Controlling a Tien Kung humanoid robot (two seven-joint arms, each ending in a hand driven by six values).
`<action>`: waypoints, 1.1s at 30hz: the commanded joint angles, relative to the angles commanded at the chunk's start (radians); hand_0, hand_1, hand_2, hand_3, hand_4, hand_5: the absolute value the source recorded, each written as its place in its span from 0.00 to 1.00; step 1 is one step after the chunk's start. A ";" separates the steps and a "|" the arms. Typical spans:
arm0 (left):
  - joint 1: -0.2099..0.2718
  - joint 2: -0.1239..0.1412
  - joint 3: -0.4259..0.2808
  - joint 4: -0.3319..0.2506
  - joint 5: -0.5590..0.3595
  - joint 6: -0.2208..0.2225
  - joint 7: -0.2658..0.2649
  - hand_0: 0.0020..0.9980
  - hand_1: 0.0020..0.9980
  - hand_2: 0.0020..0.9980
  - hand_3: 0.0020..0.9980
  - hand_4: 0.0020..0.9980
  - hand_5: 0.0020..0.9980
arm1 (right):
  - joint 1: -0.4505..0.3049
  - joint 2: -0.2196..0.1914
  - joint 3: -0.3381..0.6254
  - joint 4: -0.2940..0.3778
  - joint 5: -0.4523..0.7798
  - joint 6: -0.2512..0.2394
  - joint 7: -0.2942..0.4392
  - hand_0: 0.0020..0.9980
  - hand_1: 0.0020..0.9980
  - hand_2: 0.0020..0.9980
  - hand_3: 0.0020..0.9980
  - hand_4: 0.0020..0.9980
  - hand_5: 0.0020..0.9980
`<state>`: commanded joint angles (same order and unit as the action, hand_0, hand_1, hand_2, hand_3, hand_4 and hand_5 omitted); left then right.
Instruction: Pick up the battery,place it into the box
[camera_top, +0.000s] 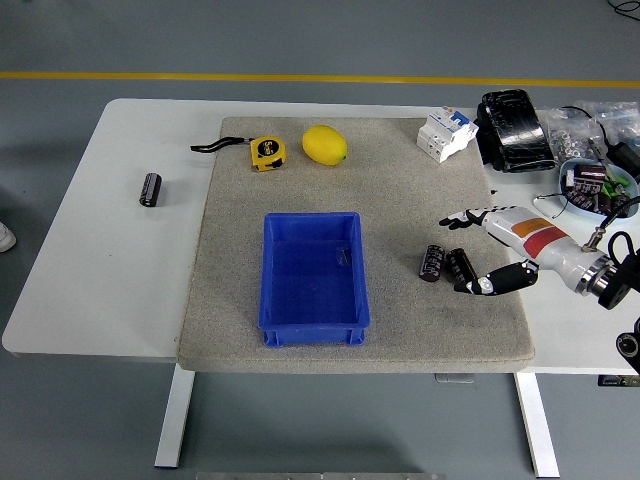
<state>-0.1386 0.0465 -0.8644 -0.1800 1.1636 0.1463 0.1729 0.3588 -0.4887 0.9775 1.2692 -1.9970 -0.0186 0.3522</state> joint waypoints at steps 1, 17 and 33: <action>0.000 0.000 0.001 0.000 -0.001 0.000 0.000 0.51 0.52 0.60 0.69 0.65 0.77 | 0.007 -0.002 -0.009 -0.010 -0.006 -0.009 0.011 0.78 0.74 0.76 0.83 1.00 0.28; -0.002 -0.003 0.003 0.000 0.000 0.004 0.003 0.51 0.52 0.59 0.69 0.65 0.77 | 0.120 -0.003 -0.162 -0.185 -0.039 -0.070 0.114 0.77 0.72 0.74 0.80 1.00 0.24; -0.010 -0.003 0.001 0.000 0.009 0.006 0.001 0.51 0.52 0.60 0.69 0.65 0.77 | 0.183 0.021 -0.216 -0.327 -0.048 -0.084 0.126 0.76 0.72 0.74 0.79 1.00 0.23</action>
<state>-0.1490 0.0436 -0.8636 -0.1800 1.1727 0.1520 0.1738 0.5416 -0.4673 0.7615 0.9419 -2.0446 -0.1028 0.4777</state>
